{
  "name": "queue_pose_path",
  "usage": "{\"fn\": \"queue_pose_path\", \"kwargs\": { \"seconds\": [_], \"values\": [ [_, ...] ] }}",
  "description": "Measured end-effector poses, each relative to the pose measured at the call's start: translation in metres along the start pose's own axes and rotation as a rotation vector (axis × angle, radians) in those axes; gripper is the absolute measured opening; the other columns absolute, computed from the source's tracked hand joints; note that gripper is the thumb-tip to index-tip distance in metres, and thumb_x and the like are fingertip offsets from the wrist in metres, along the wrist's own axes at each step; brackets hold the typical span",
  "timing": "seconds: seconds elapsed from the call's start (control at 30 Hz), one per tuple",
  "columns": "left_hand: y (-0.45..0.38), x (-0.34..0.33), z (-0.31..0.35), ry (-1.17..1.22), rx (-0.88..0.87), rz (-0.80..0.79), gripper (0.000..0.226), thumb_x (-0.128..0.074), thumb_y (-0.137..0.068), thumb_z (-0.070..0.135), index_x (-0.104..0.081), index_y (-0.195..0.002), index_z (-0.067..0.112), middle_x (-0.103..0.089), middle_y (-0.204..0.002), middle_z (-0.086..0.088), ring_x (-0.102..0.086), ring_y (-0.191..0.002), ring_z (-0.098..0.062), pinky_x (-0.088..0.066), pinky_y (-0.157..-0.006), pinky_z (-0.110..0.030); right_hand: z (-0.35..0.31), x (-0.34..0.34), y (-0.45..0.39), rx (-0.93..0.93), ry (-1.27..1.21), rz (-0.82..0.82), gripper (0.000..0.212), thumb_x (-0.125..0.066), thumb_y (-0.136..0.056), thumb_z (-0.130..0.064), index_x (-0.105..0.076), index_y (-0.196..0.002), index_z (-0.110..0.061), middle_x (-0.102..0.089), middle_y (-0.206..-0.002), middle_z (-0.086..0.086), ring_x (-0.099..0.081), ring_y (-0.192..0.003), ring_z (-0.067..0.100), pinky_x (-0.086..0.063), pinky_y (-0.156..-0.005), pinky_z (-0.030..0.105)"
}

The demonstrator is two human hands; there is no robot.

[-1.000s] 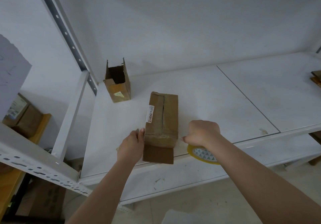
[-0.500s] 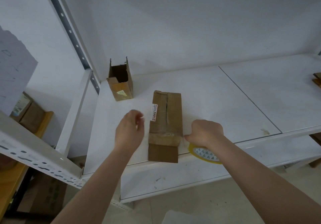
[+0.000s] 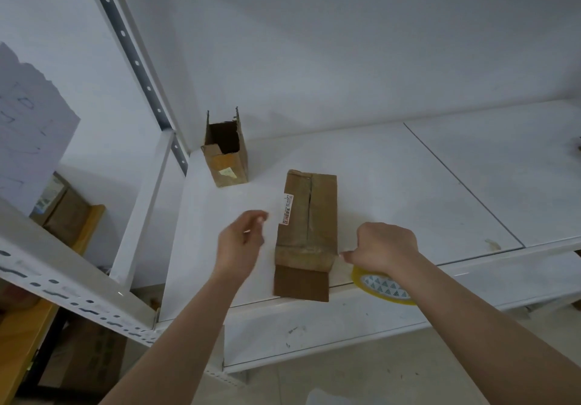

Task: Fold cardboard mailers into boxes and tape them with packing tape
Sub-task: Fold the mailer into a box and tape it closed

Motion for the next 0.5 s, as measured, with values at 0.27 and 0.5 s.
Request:
{"fn": "queue_pose_path", "kwargs": {
  "seconds": [0.27, 0.5],
  "values": [
    [-0.005, -0.019, -0.054, -1.126, 0.076, -0.258, 0.038, -0.031, -0.099, 0.003, -0.05, -0.131, 0.001, -0.051, -0.132, -0.016, -0.047, -0.127, -0.03, -0.046, -0.094, -0.032, -0.001, 0.001, 0.002, -0.007, 0.011, -0.03, 0.047, -0.053, -0.083, -0.067, -0.045, -0.069, -0.023, -0.055, -0.074, -0.007, -0.049, -0.064, 0.012, -0.031, -0.052, 0.025],
    [-0.02, 0.017, 0.009, -0.548, -0.063, 0.084, 0.012, -0.044, -0.098, 0.014, -0.048, -0.091, 0.006, -0.057, -0.079, -0.008, -0.06, -0.073, -0.028, -0.039, -0.056, -0.028, 0.001, 0.001, 0.003, -0.005, -0.018, -0.035, 0.047, -0.053, -0.083, -0.067, -0.042, -0.069, -0.024, -0.051, -0.073, -0.008, -0.05, -0.069, 0.013, -0.03, -0.052, 0.025]
  ]
}}
Point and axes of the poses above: each hand's wrist, its own y-axis away from the middle knuckle, its own x-axis out of the back of the hand, z = x × y, the point moved 6 cm from there along -y, towards the middle knuckle
